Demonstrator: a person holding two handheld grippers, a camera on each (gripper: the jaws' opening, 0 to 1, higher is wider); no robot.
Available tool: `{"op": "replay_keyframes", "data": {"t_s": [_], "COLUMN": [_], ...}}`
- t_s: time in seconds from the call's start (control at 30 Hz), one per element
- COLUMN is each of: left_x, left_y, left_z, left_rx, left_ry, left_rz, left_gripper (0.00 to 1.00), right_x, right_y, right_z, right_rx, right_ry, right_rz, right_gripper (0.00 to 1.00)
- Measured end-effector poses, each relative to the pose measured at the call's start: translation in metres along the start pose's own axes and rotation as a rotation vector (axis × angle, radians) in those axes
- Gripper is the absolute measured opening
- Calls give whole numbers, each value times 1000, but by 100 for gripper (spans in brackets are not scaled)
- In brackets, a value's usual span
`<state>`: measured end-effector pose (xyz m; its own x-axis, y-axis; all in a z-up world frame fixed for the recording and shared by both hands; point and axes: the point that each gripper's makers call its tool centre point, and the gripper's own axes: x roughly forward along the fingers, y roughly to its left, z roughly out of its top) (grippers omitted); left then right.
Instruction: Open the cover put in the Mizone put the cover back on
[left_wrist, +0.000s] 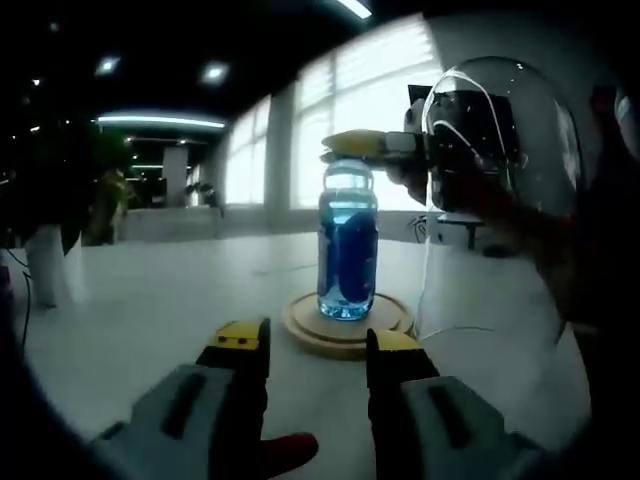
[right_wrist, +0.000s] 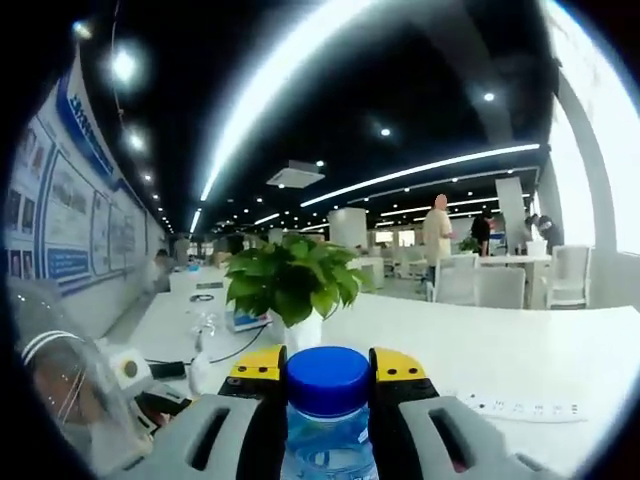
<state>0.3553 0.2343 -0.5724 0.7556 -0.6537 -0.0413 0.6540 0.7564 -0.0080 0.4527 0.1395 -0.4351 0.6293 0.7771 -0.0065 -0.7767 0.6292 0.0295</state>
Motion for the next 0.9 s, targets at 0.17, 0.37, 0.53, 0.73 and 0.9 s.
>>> {"op": "replay_keyframes", "data": {"t_s": [0.17,0.37,0.53,0.73,0.9], "left_x": [0,0,-2,-2,-2], "left_y": [4,3,11,13,7], "left_z": [-1,-1,1,0,3], "left_rx": [1,-6,-38,-37,-43], "left_ry": [3,2,-18,-18,-26], "left_rz": [-1,5,4,6,10], "left_gripper": [31,31,31,31,31], "right_x": [0,0,1,0,-1], "right_y": [-1,0,0,0,-2], "right_z": [0,0,0,-1,-1], "right_rx": [-3,-4,-7,-16,-32], "right_ry": [3,5,3,11,18], "right_rz": [5,7,2,8,-5], "right_gripper": [24,24,24,24,25]}}
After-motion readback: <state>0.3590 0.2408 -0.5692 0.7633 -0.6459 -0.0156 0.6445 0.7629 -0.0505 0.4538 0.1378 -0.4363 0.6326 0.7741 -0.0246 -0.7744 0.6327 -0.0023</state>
